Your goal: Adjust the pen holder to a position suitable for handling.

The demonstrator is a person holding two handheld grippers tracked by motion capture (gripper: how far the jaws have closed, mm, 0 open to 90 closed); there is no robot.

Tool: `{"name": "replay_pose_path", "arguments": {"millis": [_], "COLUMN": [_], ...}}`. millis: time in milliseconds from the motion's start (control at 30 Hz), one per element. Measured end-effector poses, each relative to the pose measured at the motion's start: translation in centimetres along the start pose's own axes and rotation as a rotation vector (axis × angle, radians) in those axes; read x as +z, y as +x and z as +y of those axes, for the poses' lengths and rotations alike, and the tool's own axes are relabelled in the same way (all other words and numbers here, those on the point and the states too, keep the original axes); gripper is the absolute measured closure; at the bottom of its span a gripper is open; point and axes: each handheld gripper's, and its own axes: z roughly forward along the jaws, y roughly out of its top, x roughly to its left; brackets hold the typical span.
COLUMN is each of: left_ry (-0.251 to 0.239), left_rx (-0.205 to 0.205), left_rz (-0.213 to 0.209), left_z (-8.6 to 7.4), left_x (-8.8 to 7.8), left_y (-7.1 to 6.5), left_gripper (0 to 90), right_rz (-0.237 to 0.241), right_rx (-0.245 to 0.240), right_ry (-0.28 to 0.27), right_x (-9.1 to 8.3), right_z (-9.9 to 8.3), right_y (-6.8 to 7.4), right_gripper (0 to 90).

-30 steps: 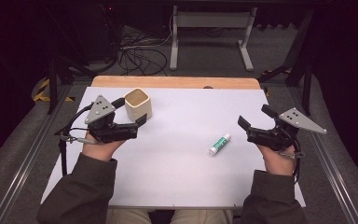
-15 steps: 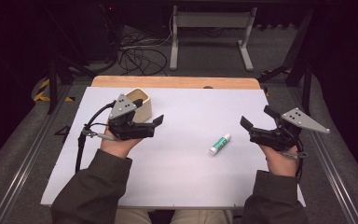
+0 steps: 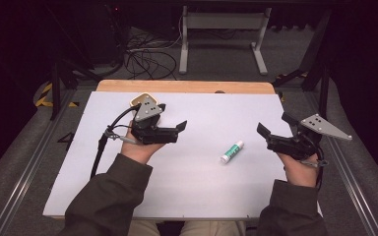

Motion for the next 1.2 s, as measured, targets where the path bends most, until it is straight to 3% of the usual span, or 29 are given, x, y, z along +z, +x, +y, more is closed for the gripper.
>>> {"name": "replay_pose_path", "arguments": {"millis": [733, 1200], "left_ry": [0.1, 0.145], "left_rx": [0.046, 0.059], "left_rz": [-0.06, -0.079], "left_z": [1.0, 1.0], "left_x": [6.5, 9.5], "left_y": [-3.4, -4.8], "left_gripper": [16.8, 20.0], "right_rz": [-0.002, 0.006], "right_rx": [0.027, 0.032], "right_ry": [-0.001, -0.005], "right_x": [-0.9, -1.4], "right_z": [0.1, 0.2], "right_y": [-0.9, -1.1], "right_gripper": [2.7, 3.1]}}
